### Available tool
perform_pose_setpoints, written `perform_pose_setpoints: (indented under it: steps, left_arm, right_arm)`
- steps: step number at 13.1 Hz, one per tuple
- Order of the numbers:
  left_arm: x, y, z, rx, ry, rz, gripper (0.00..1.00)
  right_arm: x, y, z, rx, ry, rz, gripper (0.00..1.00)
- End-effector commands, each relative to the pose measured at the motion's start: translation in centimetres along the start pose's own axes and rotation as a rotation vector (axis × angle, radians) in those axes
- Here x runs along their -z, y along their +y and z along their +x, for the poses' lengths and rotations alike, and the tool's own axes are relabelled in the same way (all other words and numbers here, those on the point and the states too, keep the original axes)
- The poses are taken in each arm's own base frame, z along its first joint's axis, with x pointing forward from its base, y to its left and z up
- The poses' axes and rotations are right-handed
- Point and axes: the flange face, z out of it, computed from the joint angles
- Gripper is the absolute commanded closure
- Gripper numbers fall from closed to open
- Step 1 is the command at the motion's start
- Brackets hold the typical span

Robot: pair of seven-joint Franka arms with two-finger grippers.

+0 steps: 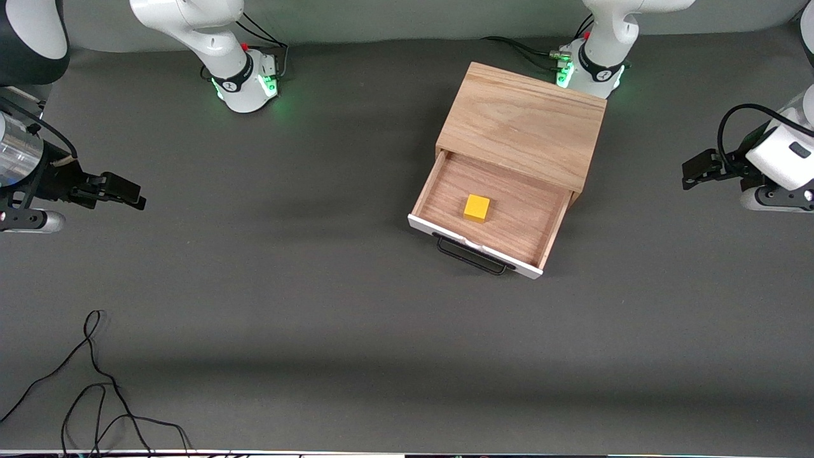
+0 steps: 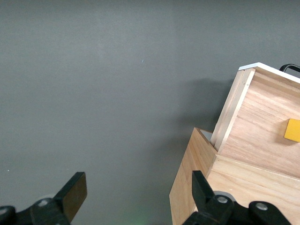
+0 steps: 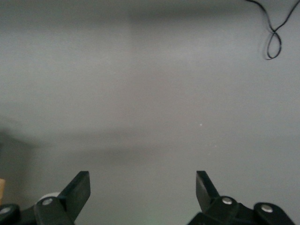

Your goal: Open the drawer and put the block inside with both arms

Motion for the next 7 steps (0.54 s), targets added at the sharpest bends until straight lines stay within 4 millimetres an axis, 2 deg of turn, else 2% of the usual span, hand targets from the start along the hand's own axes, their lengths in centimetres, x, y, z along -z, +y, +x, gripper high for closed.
perform_pose_setpoints:
  steps: [1,7]
  left_arm:
    - [0.41,0.0,-0.16,-0.018,0.006,0.009,0.0]
    - [0.41,0.0,-0.15,-0.02,0.006,0.009,0.0]
  right_arm:
    - [0.16,0.24,-0.38,0.019,0.04,-0.026,0.0]
    - [-0.61,0.18,0.0,0.014,0.025,-0.017,0.0]
